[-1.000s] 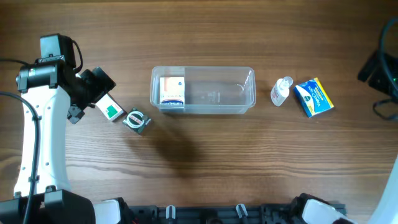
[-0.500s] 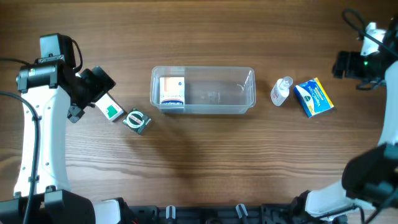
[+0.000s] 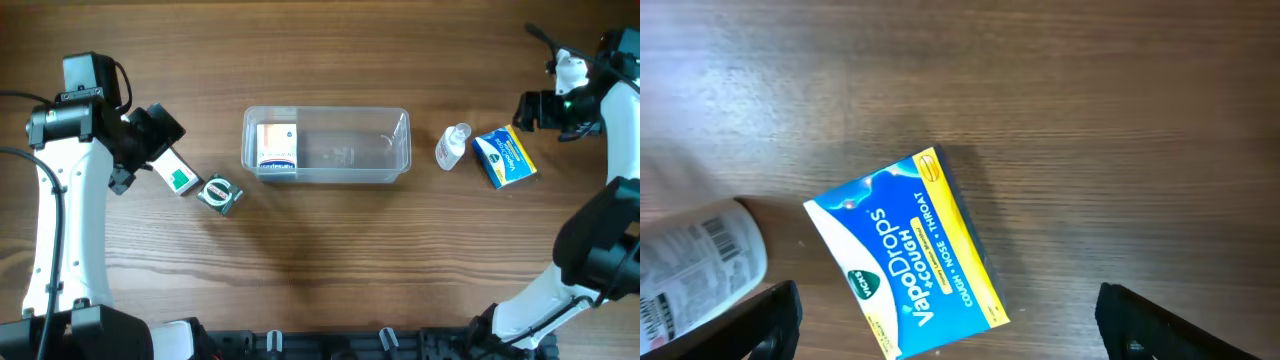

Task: Pack container
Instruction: 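Swing the right arm up toward the blue Vicks packet, then lower the right gripper onto the blue Vicks packet and close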

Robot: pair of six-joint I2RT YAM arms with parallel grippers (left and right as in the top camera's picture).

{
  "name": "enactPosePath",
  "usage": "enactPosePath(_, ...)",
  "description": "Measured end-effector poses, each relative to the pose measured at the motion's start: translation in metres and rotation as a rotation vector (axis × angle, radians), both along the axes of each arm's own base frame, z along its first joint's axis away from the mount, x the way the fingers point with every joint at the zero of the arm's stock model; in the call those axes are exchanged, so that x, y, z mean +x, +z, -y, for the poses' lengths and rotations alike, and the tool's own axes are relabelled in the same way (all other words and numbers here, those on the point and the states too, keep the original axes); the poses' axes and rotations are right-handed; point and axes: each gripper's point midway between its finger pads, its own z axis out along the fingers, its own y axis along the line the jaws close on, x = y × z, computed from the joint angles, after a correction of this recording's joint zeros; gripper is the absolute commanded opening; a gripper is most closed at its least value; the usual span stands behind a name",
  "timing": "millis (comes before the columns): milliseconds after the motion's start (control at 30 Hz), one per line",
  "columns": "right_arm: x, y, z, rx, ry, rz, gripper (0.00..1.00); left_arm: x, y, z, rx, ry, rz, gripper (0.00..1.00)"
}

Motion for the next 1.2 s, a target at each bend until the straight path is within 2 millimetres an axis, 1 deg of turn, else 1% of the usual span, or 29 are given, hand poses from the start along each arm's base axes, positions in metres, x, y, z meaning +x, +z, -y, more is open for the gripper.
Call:
enactPosePath(133, 0.005, -0.006, -0.007, -0.035, 0.028, -0.017, 0.94, 0.000, 0.000, 0.000, 0.000, 0.000, 0.000, 1.00)
enactPosePath(200, 0.009, -0.006, -0.017, -0.053, 0.059, -0.020, 0.95, 0.000, 0.000, 0.000, 0.000, 0.000, 0.000, 1.00)
enactPosePath(367, 0.015, -0.006, -0.035, -0.083, 0.122, -0.020, 0.95, 0.000, 0.000, 0.000, 0.000, 0.000, 0.000, 1.00)
enactPosePath(500, 0.015, -0.007, -0.036, -0.094, 0.151, -0.022, 0.95, 0.000, 0.000, 0.000, 0.000, 0.000, 0.000, 1.00)
enactPosePath(667, 0.015, -0.010, -0.036, -0.106, 0.191, -0.021, 0.99, 0.000, 0.000, 0.000, 0.000, 0.000, 0.000, 1.00)
enactPosePath(733, 0.011, -0.018, -0.036, -0.108, 0.206, -0.035, 0.99, 0.000, 0.000, 0.000, 0.000, 0.000, 0.000, 1.00)
enactPosePath(933, -0.016, -0.052, -0.041, -0.090, 0.226, -0.124, 1.00, 0.000, 0.000, 0.000, 0.000, 0.000, 0.000, 1.00)
enactPosePath(1067, -0.022, -0.069, -0.039, -0.110, 0.230, -0.137, 1.00, 0.000, 0.000, 0.000, 0.000, 0.000, 0.000, 1.00)
enactPosePath(1200, -0.024, -0.080, -0.035, -0.141, 0.239, -0.136, 1.00, 0.000, 0.000, 0.000, 0.000, 0.000, 0.000, 1.00)
